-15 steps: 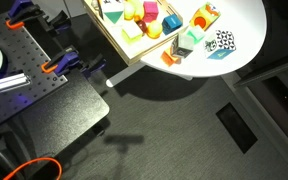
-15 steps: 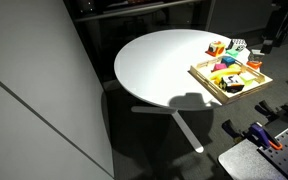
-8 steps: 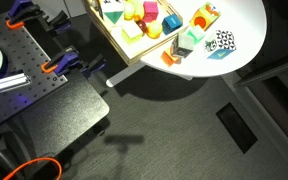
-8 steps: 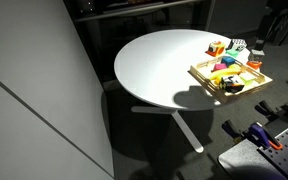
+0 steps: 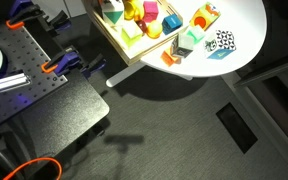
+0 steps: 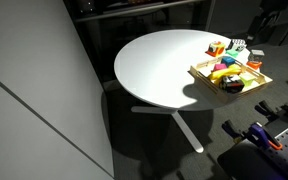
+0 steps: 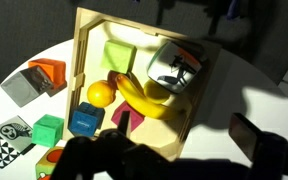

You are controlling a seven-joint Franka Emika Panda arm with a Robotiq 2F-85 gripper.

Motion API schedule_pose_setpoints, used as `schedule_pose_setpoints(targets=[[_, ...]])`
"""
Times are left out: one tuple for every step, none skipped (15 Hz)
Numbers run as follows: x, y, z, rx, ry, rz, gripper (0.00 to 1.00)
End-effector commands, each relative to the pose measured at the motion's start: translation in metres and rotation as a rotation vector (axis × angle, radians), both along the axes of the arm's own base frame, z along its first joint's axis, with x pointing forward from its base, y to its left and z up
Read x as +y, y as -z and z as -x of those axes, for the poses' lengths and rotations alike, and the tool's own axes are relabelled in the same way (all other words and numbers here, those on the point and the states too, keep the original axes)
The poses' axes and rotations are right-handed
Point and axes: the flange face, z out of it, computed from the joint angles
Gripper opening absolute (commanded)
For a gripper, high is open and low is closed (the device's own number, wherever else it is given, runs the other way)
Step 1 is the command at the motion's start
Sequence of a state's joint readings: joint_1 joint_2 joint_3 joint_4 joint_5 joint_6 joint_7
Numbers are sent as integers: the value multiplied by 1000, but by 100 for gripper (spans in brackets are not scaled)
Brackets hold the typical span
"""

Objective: Pick up the gray block and put it in the tray

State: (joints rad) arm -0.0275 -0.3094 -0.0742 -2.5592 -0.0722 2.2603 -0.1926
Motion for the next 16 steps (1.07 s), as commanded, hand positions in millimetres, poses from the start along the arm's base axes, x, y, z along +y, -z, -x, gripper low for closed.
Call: schedule_pose_setpoints(targets=[[-33, 8, -25, -39, 6, 11, 100], [-43, 12, -30, -42, 24, 10, 100], [-55, 18, -34, -39, 45, 7, 100], [-66, 22, -38, -33, 67, 8, 100], [-78, 27, -41, -22, 92, 4, 100], [-89, 31, -45, -11, 116, 3, 100], [-99, 35, -48, 0, 136, -3, 100], [-109, 38, -51, 7, 156, -1, 100], [-117, 40, -54, 13, 170, 1, 100], [-125, 41, -57, 14, 181, 1, 100], [-131, 42, -59, 16, 191, 5, 100], [-137, 42, -61, 17, 200, 8, 100], [-140, 40, -62, 16, 203, 14, 100], [-130, 46, -54, 11, 202, 17, 100], [-133, 46, -56, 10, 207, 19, 100], [-135, 46, -58, 10, 209, 20, 100]])
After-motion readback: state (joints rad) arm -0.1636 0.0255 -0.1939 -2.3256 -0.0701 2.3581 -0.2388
